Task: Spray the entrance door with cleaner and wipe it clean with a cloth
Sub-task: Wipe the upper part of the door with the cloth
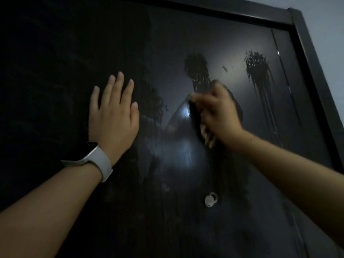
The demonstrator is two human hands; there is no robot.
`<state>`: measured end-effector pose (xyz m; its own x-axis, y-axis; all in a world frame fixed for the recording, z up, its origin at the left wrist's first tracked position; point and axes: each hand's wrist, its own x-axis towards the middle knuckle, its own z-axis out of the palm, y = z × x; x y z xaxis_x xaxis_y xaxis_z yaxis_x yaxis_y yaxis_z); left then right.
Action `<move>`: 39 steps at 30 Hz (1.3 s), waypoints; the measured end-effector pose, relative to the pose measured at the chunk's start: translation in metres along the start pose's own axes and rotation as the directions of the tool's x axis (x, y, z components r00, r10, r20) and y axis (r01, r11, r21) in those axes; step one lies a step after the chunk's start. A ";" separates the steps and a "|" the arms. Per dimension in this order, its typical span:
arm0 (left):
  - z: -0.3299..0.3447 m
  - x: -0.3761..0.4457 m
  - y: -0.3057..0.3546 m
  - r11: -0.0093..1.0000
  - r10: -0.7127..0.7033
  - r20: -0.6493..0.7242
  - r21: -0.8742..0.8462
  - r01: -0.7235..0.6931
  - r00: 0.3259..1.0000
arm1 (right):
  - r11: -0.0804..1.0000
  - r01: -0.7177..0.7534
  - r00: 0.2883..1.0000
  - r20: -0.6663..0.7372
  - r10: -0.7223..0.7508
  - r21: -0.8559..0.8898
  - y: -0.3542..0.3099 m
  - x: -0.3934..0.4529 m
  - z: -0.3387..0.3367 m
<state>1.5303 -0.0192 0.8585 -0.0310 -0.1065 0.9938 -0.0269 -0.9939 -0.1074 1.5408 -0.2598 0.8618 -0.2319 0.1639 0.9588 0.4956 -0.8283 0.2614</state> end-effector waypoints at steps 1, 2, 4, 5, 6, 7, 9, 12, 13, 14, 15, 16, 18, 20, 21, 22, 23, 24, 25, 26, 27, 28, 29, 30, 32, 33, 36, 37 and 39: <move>0.001 0.000 -0.001 1.000 0.008 -0.010 -0.003 -0.008 1.000 | 0.994 -0.102 0.994 -0.054 0.100 -0.037 0.012 0.016 0.002; 0.002 0.001 -0.001 1.000 0.015 -0.023 -0.006 -0.015 1.000 | 0.982 -0.189 0.978 -0.093 0.187 -0.018 0.016 0.028 0.006; 0.004 -0.001 -0.001 1.000 0.019 -0.040 -0.007 -0.019 0.999 | 0.967 -0.255 0.958 -0.130 0.255 0.020 -0.003 0.034 0.015; 0.005 -0.001 -0.002 1.000 0.017 -0.045 -0.008 -0.017 0.999 | 0.977 -0.210 0.971 -0.106 0.212 0.035 -0.019 0.028 0.021; 0.005 0.000 -0.002 1.000 0.017 -0.046 -0.009 -0.017 0.999 | 0.991 -0.121 0.991 -0.050 0.124 0.062 -0.036 0.016 0.025; 0.005 0.000 -0.002 1.000 0.019 -0.045 -0.010 -0.019 0.999 | 0.995 0.003 1.000 0.025 -0.006 0.095 -0.055 0.000 0.026; 0.005 0.000 -0.003 1.000 0.025 -0.052 -0.010 -0.026 0.998 | 0.949 0.258 0.940 0.181 -0.290 0.181 -0.079 -0.030 0.019; 0.007 0.000 -0.003 1.000 0.023 -0.063 -0.012 -0.024 0.998 | 0.931 0.319 0.907 0.226 -0.355 0.180 -0.053 -0.019 0.009; 0.007 0.000 -0.003 1.000 0.019 -0.067 -0.010 -0.020 0.998 | 0.957 0.261 0.947 0.162 -0.279 0.127 -0.039 -0.006 0.008; 0.007 0.000 -0.003 1.000 0.018 -0.071 -0.008 -0.018 0.997 | 0.985 0.161 0.983 0.083 -0.167 0.067 -0.023 0.010 0.009; 0.007 0.000 -0.003 1.000 0.019 -0.074 -0.008 -0.020 0.997 | 0.999 0.031 1.000 0.002 -0.032 0.032 -0.010 0.025 0.009; 0.007 0.000 -0.003 1.000 0.021 -0.074 -0.009 -0.022 0.997 | 0.992 -0.117 0.991 -0.054 0.119 0.040 0.002 0.041 0.011; 0.007 0.000 -0.003 1.000 0.024 -0.068 -0.007 -0.024 0.997 | 0.946 -0.319 0.936 -0.137 0.325 0.065 0.009 0.066 0.017; 0.006 0.000 -0.003 1.000 0.020 -0.063 -0.008 -0.021 0.998 | 0.942 -0.325 0.931 -0.149 0.333 0.079 -0.009 0.077 0.031; 0.005 0.001 -0.003 1.000 0.019 -0.056 -0.016 -0.020 0.998 | 0.960 -0.270 0.953 -0.121 0.277 0.072 -0.027 0.077 0.038; 0.005 0.001 -0.003 1.000 0.022 -0.048 -0.021 -0.023 0.999 | 0.982 -0.171 0.982 -0.067 0.176 0.081 -0.047 0.070 0.043; 0.004 0.001 -0.002 0.999 0.023 -0.042 -0.021 -0.024 0.999 | 0.995 -0.040 0.999 -0.007 0.041 0.093 -0.066 0.059 0.045; 0.003 0.002 -0.002 1.000 0.022 -0.040 -0.017 -0.023 0.999 | 0.991 0.079 0.995 0.052 -0.085 0.109 -0.078 0.045 0.043; 0.002 0.002 -0.002 1.000 0.016 -0.042 -0.017 -0.017 0.999 | 0.980 0.154 0.983 0.078 -0.164 0.127 -0.082 0.034 0.038; 0.002 0.002 -0.002 1.000 0.008 -0.046 -0.022 -0.009 0.999 | 0.975 0.173 0.980 0.072 -0.184 0.140 -0.071 0.029 0.034; 0.003 0.002 -0.002 1.000 0.004 -0.049 -0.027 -0.006 0.999 | 0.982 0.136 0.989 0.043 -0.143 0.128 -0.055 0.029 0.029; 0.004 0.002 -0.002 1.000 0.005 -0.052 -0.027 -0.007 0.999 | 0.995 0.035 0.999 -0.003 -0.035 0.095 -0.035 0.034 0.024; 0.005 0.002 -0.002 1.000 0.007 -0.054 -0.021 -0.008 0.999 | 0.993 -0.092 0.994 -0.059 0.096 0.079 -0.015 0.041 0.019; 0.006 0.001 -0.002 1.000 0.010 -0.056 -0.013 -0.010 0.998 | 0.965 -0.239 0.964 -0.096 0.249 0.106 0.003 0.050 0.015; 0.008 0.001 -0.002 1.000 0.011 -0.059 0.001 -0.011 0.998 | 0.872 -0.453 0.865 -0.147 0.481 0.187 0.025 0.072 0.015; 0.008 0.001 -0.002 1.000 0.011 -0.056 0.006 -0.011 0.998 | 0.854 -0.486 0.840 -0.170 0.515 0.187 0.025 0.084 0.019; 0.008 0.001 -0.002 1.000 0.018 -0.045 0.015 -0.017 0.999 | 0.902 -0.415 0.885 -0.177 0.431 0.119 -0.009 0.107 0.042; 0.007 0.001 -0.003 1.000 0.019 -0.040 0.014 -0.019 0.999 | 0.932 -0.351 0.920 -0.148 0.362 0.094 -0.027 0.108 0.050; 0.006 0.001 -0.003 1.000 0.016 -0.029 0.011 -0.015 0.999 | 0.985 -0.161 0.983 -0.081 0.166 0.065 -0.062 0.101 0.063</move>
<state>1.5361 -0.0165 0.8598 -0.0603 -0.1210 0.9908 -0.0155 -0.9924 -0.1222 1.5396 -0.1577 0.9491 -0.2133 -0.0192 0.9768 0.5797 -0.8073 0.1107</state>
